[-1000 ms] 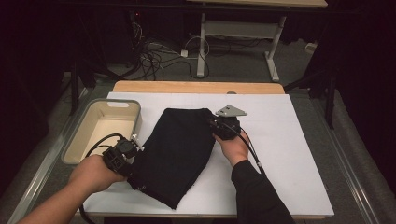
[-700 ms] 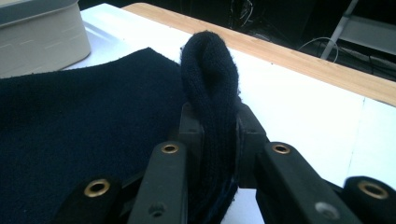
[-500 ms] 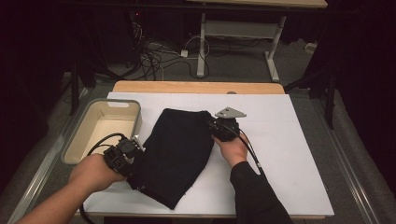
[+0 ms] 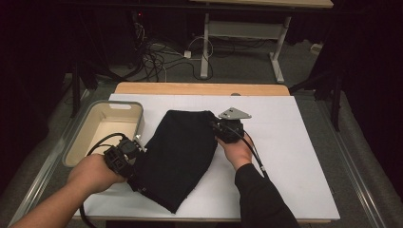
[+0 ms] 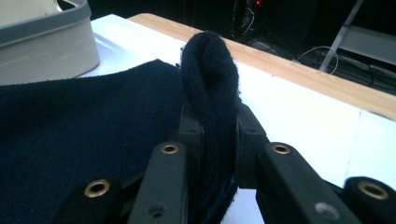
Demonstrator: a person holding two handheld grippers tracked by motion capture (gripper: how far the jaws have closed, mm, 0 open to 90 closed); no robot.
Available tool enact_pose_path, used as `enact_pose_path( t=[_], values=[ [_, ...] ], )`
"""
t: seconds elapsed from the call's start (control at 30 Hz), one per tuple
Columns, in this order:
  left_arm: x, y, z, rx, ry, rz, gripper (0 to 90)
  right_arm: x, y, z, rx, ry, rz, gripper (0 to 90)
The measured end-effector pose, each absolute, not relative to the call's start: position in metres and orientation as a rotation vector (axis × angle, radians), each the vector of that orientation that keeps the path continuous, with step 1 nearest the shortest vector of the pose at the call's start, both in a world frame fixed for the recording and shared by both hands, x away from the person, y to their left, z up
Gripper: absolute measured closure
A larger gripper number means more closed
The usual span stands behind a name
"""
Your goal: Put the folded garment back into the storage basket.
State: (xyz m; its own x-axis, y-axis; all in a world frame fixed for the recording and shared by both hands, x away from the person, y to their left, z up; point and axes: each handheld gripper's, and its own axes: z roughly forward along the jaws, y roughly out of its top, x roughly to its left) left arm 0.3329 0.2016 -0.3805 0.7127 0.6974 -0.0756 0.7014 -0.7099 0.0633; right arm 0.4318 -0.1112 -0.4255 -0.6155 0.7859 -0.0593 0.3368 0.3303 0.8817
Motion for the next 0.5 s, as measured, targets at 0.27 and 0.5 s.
enact_pose_path(
  t=[0.27, 0.5],
  values=[
    [0.335, 0.207, -0.368, 2.830, 1.159, -0.077, 67.3, 0.430, -0.108, -0.413, 0.959, 2.101, 1.248, 77.8],
    [0.338, 0.213, -0.353, 2.829, 1.160, -0.068, 67.2, 0.430, -0.104, -0.401, 0.944, 2.082, 1.274, 77.7]
  ],
)
